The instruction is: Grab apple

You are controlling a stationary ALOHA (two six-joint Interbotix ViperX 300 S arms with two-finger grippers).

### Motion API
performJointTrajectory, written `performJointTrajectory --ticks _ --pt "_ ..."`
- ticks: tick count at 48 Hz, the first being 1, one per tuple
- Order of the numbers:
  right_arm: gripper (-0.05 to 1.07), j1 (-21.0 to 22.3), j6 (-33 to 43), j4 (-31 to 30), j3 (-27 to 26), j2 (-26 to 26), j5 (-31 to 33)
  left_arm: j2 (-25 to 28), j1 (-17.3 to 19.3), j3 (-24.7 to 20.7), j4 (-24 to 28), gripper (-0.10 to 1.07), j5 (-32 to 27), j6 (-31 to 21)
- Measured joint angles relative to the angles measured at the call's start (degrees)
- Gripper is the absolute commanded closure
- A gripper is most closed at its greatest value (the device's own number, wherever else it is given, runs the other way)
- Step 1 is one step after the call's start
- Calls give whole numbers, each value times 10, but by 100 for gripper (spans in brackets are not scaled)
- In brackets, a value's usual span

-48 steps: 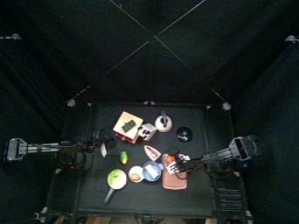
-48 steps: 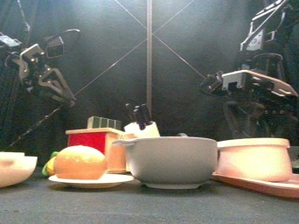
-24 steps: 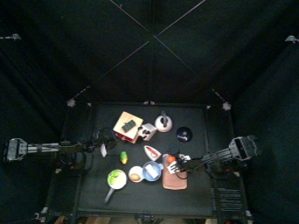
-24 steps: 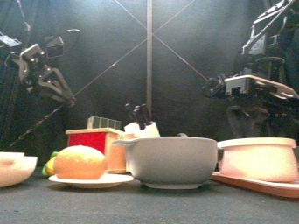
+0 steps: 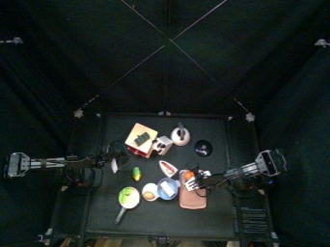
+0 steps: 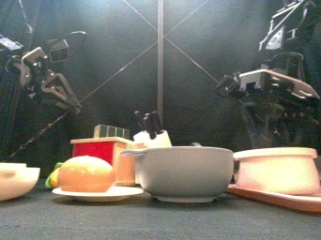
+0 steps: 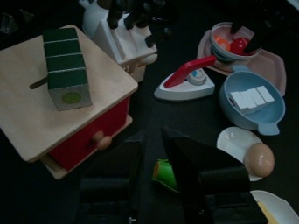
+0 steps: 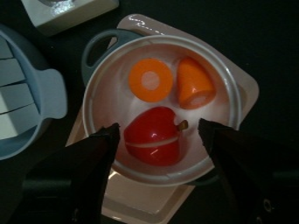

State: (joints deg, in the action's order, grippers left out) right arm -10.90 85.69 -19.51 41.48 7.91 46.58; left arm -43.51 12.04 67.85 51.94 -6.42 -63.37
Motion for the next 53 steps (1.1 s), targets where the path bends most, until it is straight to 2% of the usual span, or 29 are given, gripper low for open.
performJointTrajectory --ticks 8,13,20,53 --pt "2 3 -71 20 -13 32 35 0 0 0 0 31 0 0" --pt "2 7 -126 39 -17 35 39 -1 0 0 1 31 0 0" --pt "2 12 -163 50 -17 33 26 0 0 1 1 31 0 0" --pt "2 20 -178 61 11 -3 -22 0 0 4 1 31 -4 0"
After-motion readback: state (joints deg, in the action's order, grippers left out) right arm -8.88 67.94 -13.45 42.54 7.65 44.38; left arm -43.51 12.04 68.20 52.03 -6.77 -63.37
